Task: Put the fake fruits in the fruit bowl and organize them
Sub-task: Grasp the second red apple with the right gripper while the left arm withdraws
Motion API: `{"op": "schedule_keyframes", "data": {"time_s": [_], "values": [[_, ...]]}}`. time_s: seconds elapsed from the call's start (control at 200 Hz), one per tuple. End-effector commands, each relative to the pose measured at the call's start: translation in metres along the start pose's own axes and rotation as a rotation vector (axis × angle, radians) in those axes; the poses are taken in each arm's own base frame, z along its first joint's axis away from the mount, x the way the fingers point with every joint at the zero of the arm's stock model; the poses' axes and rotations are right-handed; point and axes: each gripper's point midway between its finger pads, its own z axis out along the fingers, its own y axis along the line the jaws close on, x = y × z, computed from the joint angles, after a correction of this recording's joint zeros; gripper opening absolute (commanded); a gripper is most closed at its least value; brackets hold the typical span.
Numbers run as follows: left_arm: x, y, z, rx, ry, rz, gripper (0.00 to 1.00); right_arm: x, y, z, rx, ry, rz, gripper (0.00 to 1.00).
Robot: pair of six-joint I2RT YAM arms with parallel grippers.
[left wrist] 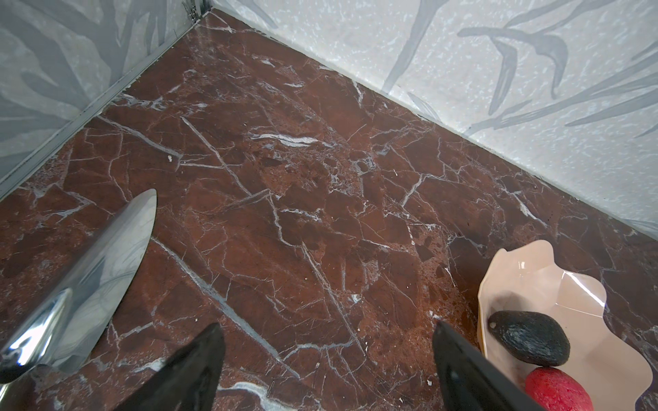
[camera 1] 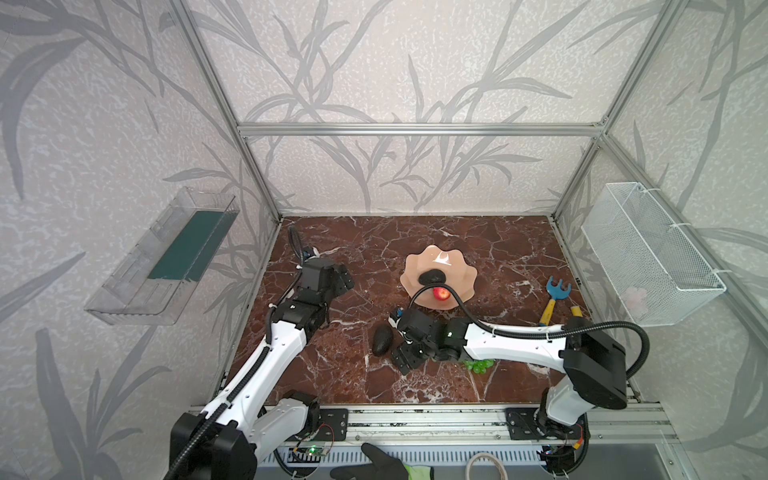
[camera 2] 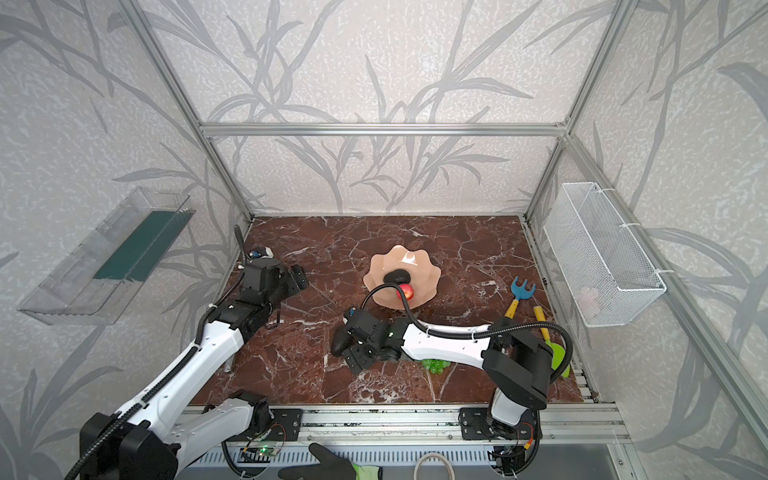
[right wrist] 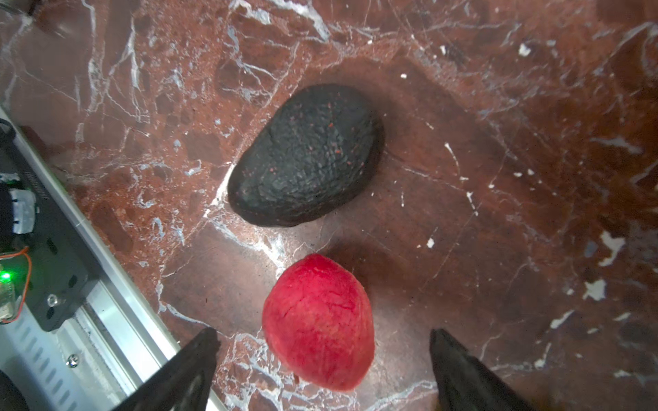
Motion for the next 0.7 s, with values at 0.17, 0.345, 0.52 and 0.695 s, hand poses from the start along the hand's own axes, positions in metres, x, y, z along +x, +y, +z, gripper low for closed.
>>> {"op": "schedule_keyframes", "data": {"time_s": [0.17,0.345,0.52,0.695], "values": [[0.005,0.010,0.001,-0.017,0.010,-0.017,0.92,0.010,-0.001,0.017,0.031,0.059,0.024,0.87],[0.007,0.014,0.000,-0.019,0.011,-0.022,0.92,0.008,0.002,0.022,0.021,0.065,0.025,0.77],[0.010,0.019,0.000,-0.025,0.016,-0.031,0.92,0.006,0.002,0.021,0.019,0.046,0.050,0.64],[0.010,0.021,-0.002,-0.023,0.016,-0.035,0.92,-0.005,-0.004,-0.018,0.045,-0.037,0.052,0.56]]}}
